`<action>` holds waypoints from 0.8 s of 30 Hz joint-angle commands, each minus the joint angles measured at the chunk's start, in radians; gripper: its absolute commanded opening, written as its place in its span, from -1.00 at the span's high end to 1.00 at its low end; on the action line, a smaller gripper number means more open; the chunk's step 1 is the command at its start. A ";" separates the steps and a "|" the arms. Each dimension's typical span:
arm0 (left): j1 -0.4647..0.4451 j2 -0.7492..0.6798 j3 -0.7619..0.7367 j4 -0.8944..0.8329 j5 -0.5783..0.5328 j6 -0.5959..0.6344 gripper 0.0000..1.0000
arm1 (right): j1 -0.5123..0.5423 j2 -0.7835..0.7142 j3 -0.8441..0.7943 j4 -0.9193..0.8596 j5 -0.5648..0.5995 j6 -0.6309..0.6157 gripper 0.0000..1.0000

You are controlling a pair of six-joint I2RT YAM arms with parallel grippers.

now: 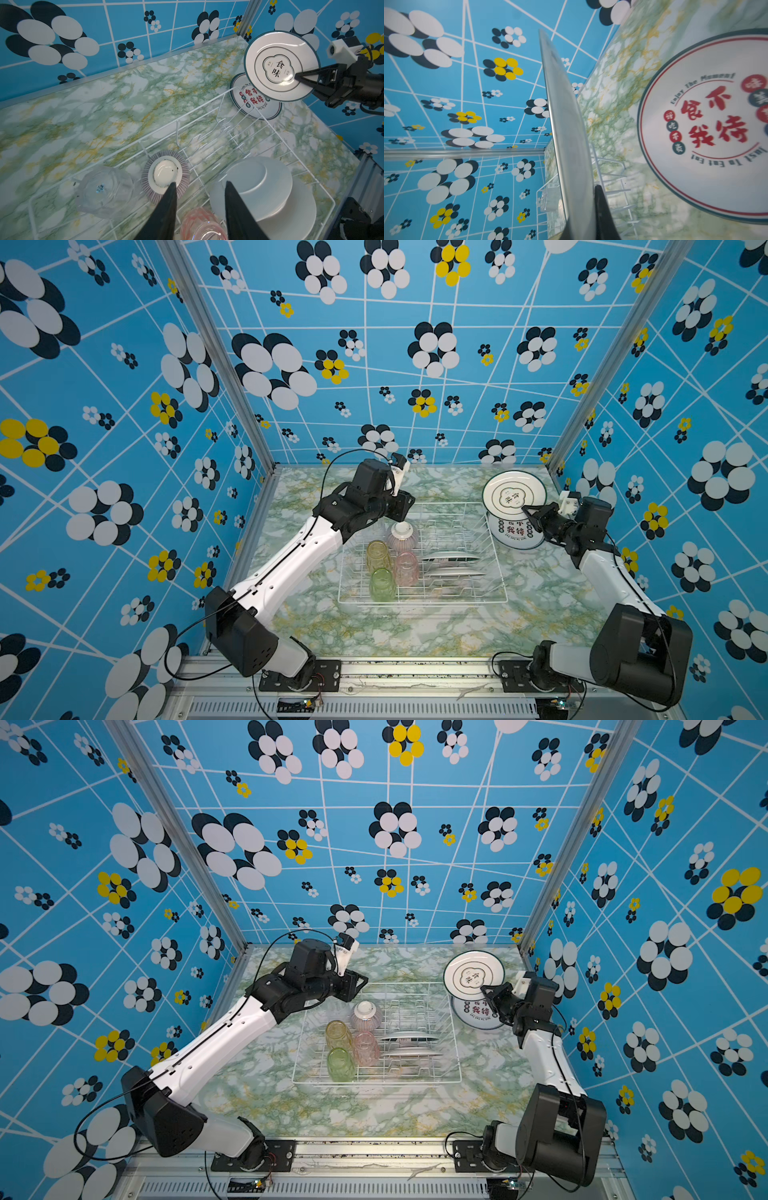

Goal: Unload the mixed dishes from the dish rack
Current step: 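Carry the plate toward the plate stack with the right gripper while the left gripper opens, then lower the dark-lettered plate flat onto the plate stack with the right gripper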

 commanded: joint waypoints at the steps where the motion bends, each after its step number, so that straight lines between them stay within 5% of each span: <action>1: -0.030 -0.030 -0.043 -0.092 -0.106 0.126 0.19 | -0.037 0.040 0.043 -0.063 0.076 -0.085 1.00; 19: -0.092 -0.021 -0.012 -0.115 -0.113 0.202 0.17 | -0.054 0.305 0.062 -0.006 0.124 -0.091 0.96; 24: -0.090 -0.042 -0.029 -0.067 -0.094 0.183 0.18 | -0.054 0.323 0.062 -0.030 0.121 -0.112 0.79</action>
